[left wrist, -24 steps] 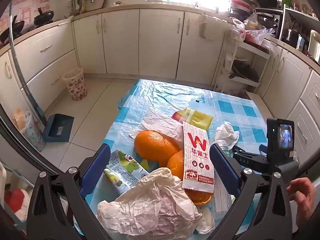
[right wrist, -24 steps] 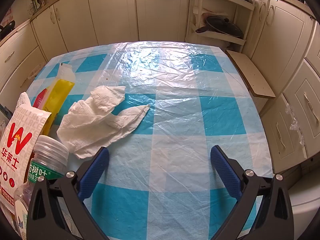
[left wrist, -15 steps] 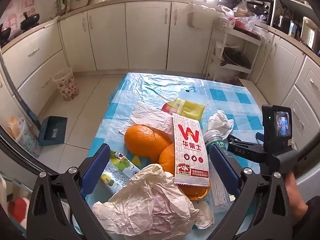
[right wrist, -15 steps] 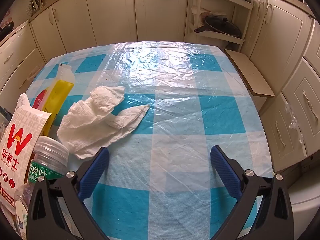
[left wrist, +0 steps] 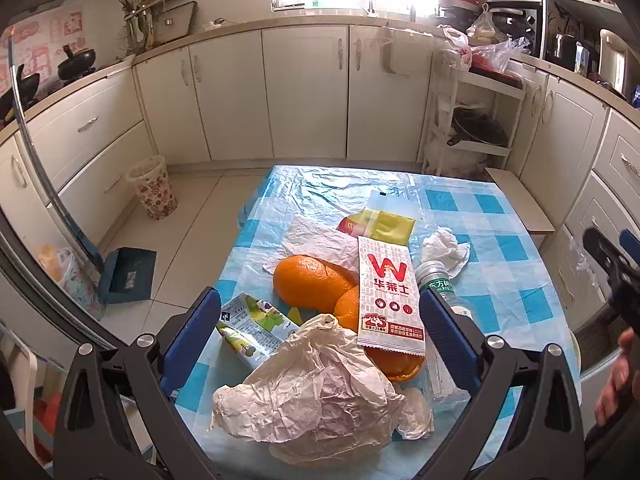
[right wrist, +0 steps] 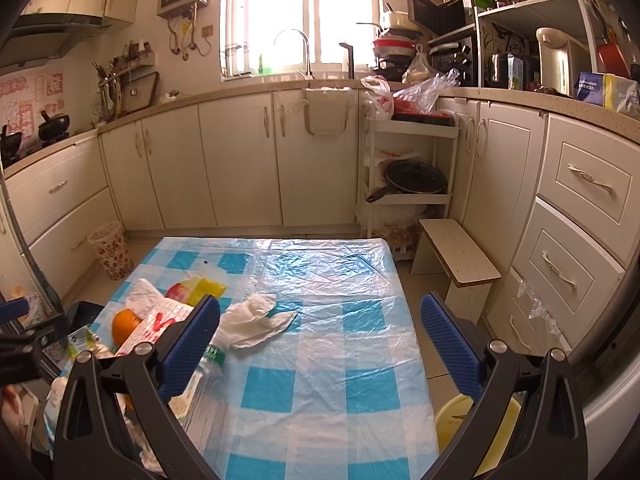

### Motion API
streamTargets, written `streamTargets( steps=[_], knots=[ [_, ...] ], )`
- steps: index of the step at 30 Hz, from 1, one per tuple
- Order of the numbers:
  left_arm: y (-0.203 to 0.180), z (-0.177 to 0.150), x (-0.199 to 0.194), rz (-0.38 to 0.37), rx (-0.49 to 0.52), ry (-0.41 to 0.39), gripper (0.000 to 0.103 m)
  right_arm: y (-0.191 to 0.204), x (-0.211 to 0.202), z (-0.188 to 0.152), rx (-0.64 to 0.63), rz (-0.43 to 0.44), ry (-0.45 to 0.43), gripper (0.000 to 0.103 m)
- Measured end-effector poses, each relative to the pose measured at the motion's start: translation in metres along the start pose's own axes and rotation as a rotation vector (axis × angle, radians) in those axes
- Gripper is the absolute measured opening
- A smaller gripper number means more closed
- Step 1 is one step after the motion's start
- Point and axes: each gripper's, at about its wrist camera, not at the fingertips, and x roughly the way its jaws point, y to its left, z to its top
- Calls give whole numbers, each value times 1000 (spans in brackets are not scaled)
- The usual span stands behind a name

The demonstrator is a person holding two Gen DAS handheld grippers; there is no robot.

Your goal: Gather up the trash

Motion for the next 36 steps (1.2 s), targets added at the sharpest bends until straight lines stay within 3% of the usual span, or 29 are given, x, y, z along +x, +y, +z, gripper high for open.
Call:
streamTargets(
  steps=[9, 18, 25, 36],
  knots=[
    [1, -19, -62, 52, -20, -73, 95, 30, -45, -25, -51, 96, -52, 97],
    [14, -44, -114, 87, -66, -83, 95, 39, -83, -37, -77, 173, -140, 97],
    [11, -65, -156, 39, -68, -87, 95, 41, -128, -42, -39, 159, -122, 97],
    [3, -88, -212, -31, -17, -115, 95, 40, -196, -51, -20, 46, -106, 97]
  ],
)
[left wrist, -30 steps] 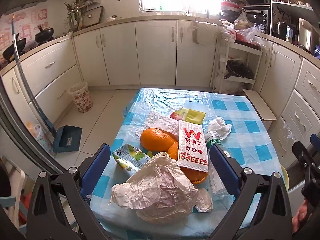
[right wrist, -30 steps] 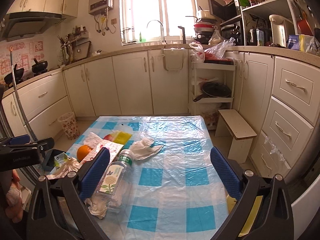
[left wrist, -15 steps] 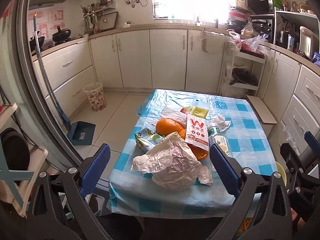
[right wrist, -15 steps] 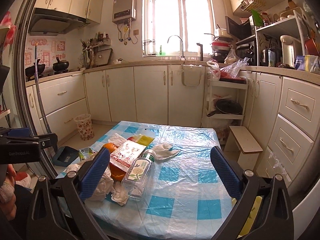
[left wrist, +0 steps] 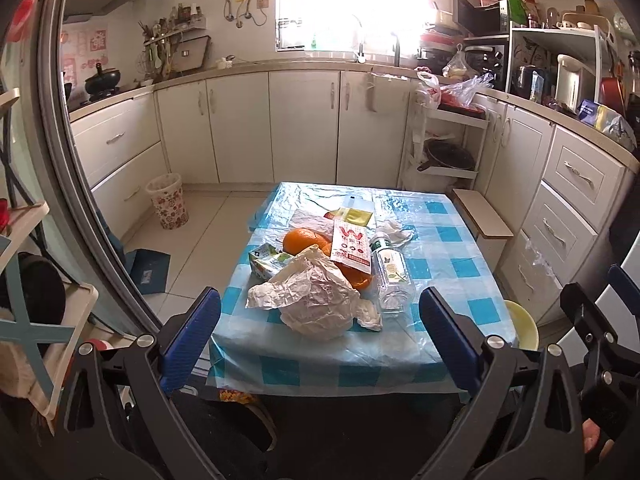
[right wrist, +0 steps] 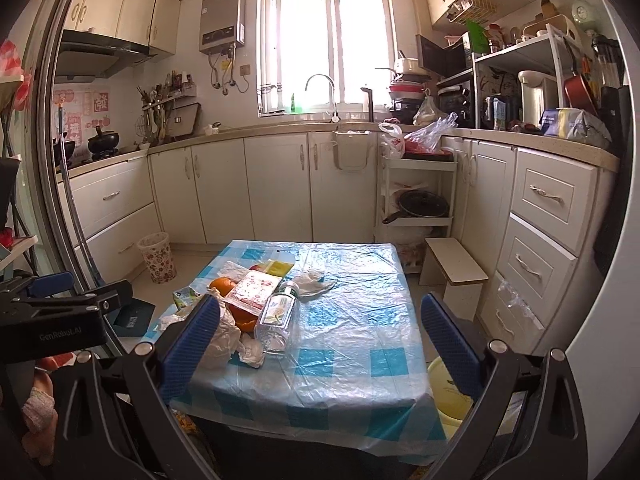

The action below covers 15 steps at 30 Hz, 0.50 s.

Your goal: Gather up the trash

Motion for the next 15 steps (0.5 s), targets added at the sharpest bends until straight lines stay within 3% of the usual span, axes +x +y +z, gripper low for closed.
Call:
streamTargets(
  steps=[15],
  knots=[
    [-16, -6, -51, -30, 43, -43, 96, -16, -45, -6, 46, -63, 9, 97]
  ],
)
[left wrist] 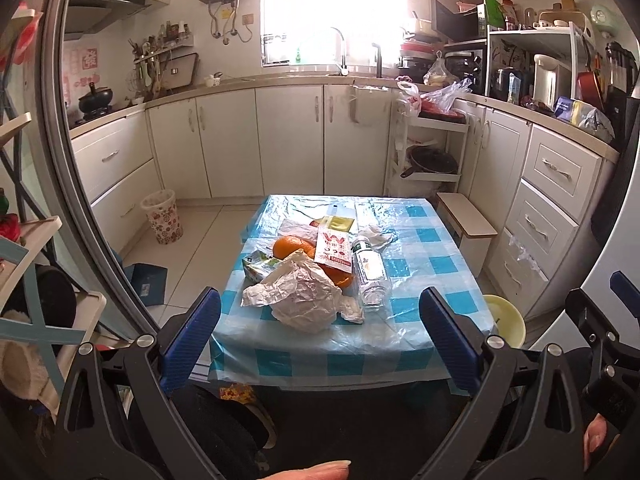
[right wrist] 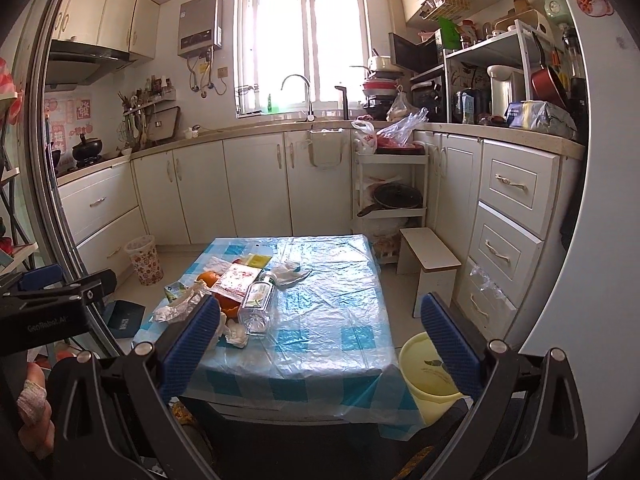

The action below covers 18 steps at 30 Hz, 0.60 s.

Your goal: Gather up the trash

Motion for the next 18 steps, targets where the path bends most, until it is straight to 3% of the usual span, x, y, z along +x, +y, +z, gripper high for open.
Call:
streamTargets(
  steps=[18],
  knots=[
    [3, 1, -28, 5, -10, -34, 95, -1, -20, 2, 6, 8, -22, 97]
  ],
)
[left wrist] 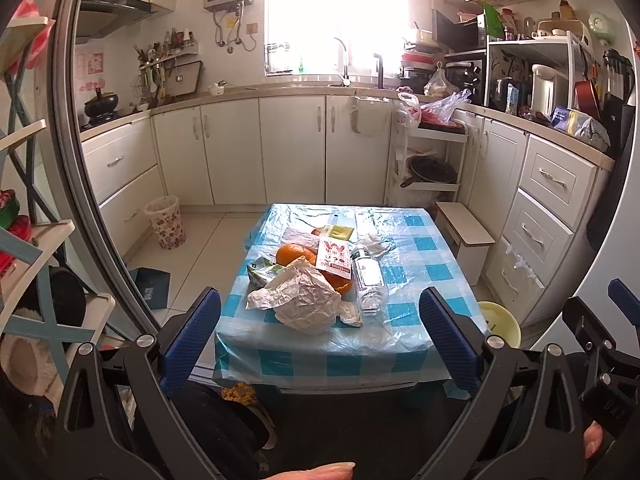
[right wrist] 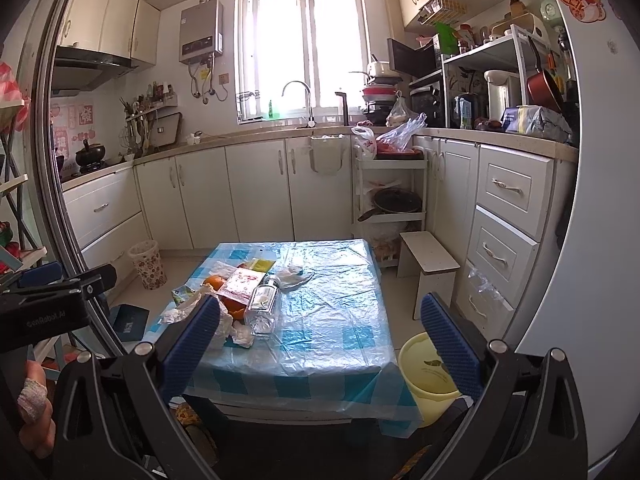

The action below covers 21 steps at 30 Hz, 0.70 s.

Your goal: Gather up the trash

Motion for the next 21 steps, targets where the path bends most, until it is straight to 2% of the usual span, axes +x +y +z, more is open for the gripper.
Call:
streamTargets(
  steps=[21],
  knots=[
    [4, -3, -4, 10, -9, -1, 96, 3, -2, -1, 0, 2, 4, 97]
  ],
)
